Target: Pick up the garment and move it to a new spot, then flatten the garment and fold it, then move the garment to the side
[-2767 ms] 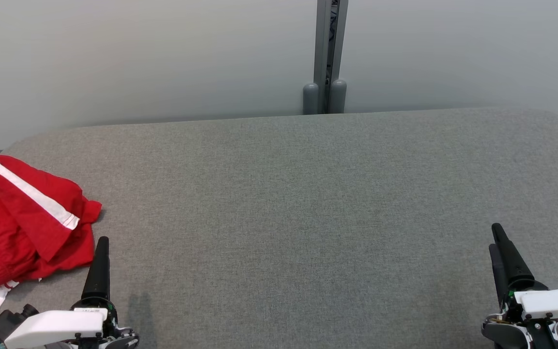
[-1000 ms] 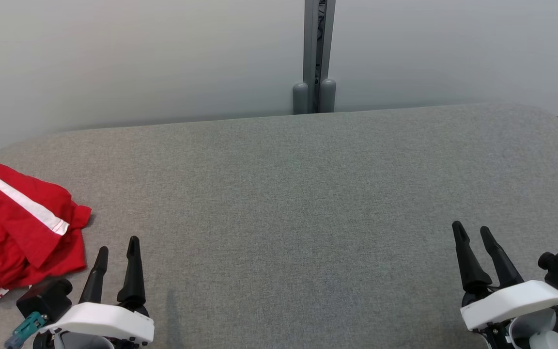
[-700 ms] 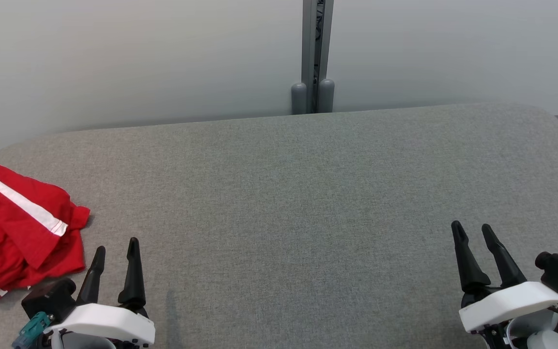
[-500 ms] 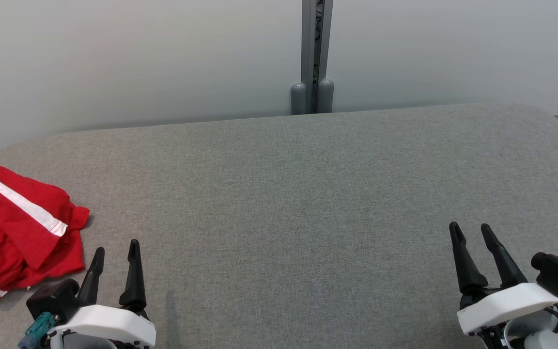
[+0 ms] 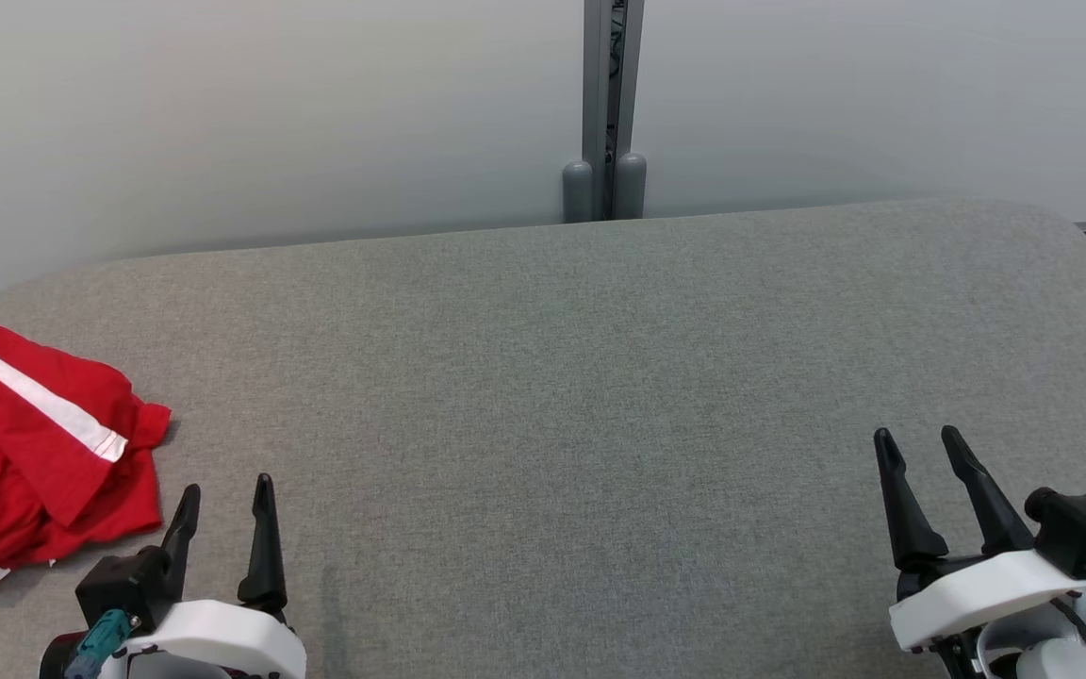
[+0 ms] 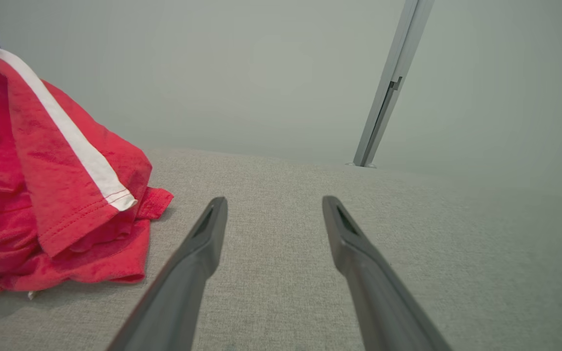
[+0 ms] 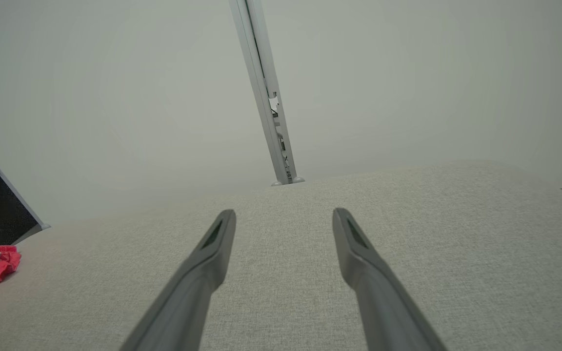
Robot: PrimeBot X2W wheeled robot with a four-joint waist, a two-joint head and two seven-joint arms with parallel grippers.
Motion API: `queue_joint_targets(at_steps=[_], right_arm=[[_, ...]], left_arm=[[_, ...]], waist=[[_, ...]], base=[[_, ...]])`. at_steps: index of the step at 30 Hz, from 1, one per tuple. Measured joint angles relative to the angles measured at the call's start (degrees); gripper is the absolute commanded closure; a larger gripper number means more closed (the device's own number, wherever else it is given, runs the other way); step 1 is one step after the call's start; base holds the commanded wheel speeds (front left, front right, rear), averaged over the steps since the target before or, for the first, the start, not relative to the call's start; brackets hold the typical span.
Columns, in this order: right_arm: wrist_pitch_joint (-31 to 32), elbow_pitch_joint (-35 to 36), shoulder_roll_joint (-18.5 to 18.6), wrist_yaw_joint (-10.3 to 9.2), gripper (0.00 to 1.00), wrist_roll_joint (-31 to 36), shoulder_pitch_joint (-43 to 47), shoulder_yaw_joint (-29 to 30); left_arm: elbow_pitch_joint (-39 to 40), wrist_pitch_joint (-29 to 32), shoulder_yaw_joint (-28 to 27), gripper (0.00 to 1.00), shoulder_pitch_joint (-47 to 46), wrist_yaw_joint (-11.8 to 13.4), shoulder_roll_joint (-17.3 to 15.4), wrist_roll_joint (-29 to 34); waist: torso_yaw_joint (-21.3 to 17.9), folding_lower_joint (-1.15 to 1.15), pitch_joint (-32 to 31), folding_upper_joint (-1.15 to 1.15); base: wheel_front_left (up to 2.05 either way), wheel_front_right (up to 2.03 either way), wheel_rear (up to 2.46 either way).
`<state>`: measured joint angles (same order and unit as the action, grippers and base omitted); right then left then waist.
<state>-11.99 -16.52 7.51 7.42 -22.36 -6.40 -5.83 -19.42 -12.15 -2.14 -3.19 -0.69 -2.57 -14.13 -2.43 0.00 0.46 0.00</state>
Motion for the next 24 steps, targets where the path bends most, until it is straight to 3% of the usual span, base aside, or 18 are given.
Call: queue_joint_targets(at_steps=[24], right_arm=[[-2.7, -1.02, -0.12, 0.0, 0.0, 10.43, -0.12, 0.12]], left_arm=[[-2.09, -2.54, -0.48, 0.0, 0.11, 2.35, -0.13, 10.16]], waist=[[-0.4, 0.0, -0.36, 0.0]], base=[[0.0, 0.0, 0.0]])
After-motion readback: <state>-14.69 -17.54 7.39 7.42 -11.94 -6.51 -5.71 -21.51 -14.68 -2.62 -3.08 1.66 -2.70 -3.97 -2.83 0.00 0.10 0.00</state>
